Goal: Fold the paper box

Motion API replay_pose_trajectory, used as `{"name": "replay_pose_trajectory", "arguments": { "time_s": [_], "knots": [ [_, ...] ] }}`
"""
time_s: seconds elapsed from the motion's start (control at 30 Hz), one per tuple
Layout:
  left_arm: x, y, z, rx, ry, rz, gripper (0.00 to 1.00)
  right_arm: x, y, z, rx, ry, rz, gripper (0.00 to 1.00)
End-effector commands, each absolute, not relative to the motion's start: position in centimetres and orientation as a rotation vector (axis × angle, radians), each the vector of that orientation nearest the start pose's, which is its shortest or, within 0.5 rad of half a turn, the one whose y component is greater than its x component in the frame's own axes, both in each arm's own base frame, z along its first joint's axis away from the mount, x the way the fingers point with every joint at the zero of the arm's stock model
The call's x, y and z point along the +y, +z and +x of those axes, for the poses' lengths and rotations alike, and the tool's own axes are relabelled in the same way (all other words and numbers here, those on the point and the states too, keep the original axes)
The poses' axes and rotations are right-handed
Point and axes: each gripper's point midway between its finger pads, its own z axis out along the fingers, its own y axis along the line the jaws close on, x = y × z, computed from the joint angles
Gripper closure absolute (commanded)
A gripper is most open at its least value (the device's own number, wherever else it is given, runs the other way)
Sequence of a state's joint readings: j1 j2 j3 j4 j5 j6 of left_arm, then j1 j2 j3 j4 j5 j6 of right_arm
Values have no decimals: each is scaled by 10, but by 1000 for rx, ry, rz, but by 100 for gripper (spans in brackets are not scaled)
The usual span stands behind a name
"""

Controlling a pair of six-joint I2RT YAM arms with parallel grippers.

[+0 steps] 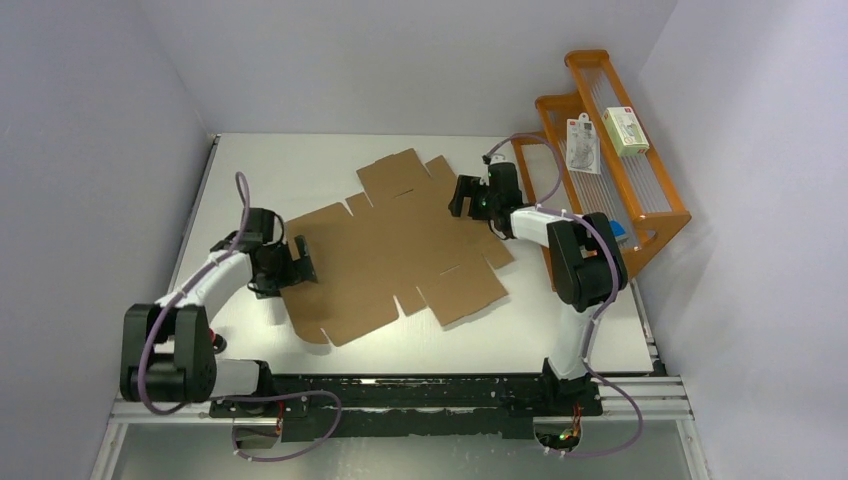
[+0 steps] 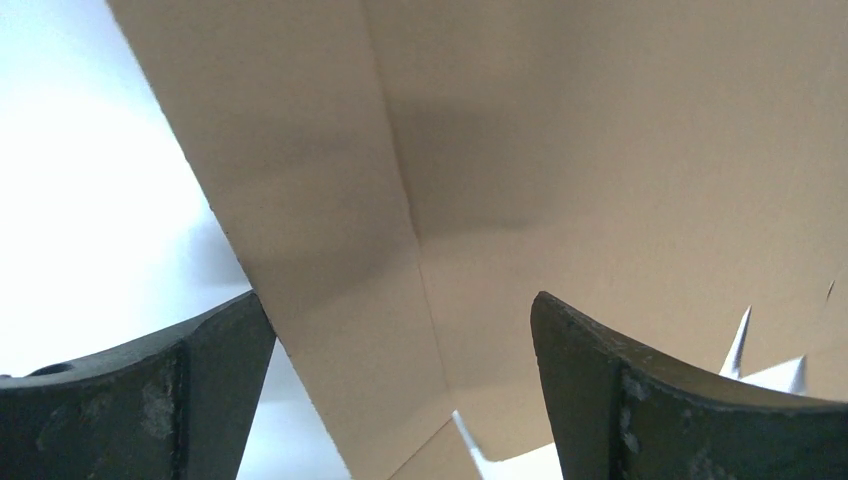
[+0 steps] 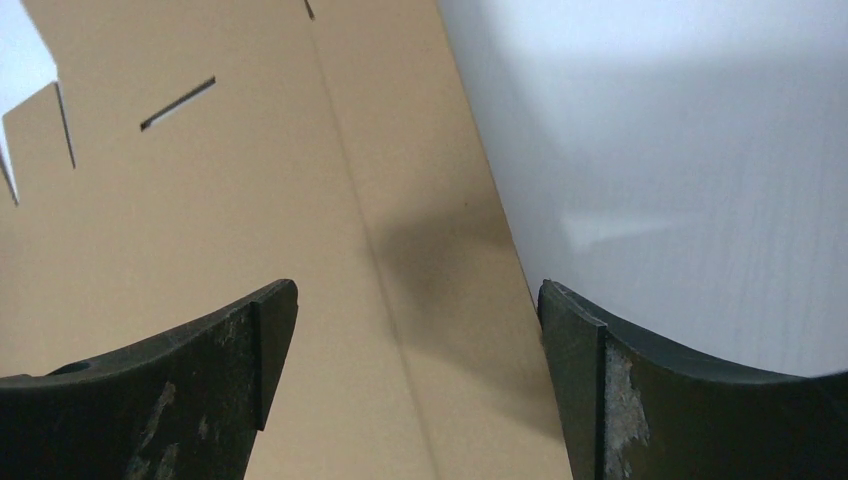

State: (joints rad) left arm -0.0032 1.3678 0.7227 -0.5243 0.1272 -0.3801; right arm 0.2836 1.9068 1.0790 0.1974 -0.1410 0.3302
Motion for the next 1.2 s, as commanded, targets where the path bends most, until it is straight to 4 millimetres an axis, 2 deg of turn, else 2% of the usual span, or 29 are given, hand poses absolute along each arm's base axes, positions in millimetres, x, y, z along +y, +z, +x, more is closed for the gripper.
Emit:
{"name": "replay_pose_trajectory", "arguments": {
  "time_s": [0.0, 0.13, 0.23, 0.43, 0.63, 0.83, 1.03, 1.17],
  "knots": [
    [-95, 44, 240, 2697, -474, -459, 2, 203, 45, 468, 2236, 595, -135, 7],
    [-125, 54, 217, 2690, -510, -407, 2, 209, 49, 478, 2217, 612, -156, 7],
    [-131, 65, 203, 2675, -507, -388, 2, 206, 59, 486, 2201, 572, -160, 6],
    [-116, 104, 196, 2595, -444, -399, 2, 175, 85, 489, 2180, 395, -79, 2],
    [-90, 150, 197, 2500, -308, -379, 2, 132, 107, 464, 2137, 245, 38, 0],
    [-77, 182, 226, 2402, -176, -271, 2, 121, 117, 431, 2117, 310, 119, 0],
    [-105, 195, 288, 2333, -202, -72, 2, 106, 110, 395, 2154, 343, 249, 0],
    [-118, 185, 335, 2327, -212, -11, 2, 82, 99, 373, 2167, 242, 370, 1]
  ]
}}
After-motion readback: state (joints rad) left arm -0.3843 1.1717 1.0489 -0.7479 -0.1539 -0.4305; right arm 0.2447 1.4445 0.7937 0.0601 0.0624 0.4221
